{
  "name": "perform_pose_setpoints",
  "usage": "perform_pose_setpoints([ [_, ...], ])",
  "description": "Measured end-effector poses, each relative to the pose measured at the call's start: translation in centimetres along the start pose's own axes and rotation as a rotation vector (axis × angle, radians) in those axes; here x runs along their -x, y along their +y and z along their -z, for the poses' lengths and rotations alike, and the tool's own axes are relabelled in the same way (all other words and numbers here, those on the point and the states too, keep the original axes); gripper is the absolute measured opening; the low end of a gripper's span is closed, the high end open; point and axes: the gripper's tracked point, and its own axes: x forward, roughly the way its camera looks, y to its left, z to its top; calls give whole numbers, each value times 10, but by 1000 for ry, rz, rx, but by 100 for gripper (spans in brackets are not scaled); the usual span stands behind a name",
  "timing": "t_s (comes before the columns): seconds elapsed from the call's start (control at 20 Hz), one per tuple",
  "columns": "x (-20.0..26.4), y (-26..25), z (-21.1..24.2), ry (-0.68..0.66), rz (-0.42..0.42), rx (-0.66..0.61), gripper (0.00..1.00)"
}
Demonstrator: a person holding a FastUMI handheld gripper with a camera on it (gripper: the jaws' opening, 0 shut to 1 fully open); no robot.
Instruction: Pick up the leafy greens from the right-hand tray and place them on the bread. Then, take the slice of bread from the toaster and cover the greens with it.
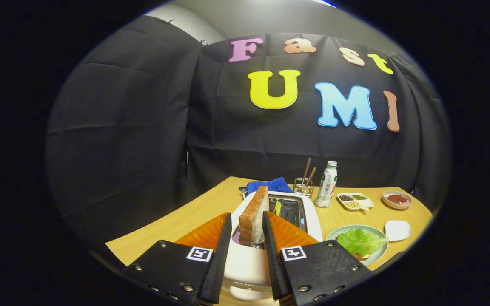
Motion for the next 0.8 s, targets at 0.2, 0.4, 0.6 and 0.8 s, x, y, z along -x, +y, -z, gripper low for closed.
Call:
perform_pose_setpoints([
  [0.2, -4, -11, -6, -22, 59, 12, 35],
  [0.4, 8, -8, -26, -39, 64, 12, 26],
  [0.6, -16, -13, -13, -57, 41, 6, 8],
  [0.8, -9, -21, -44, -109, 48, -24, 8],
])
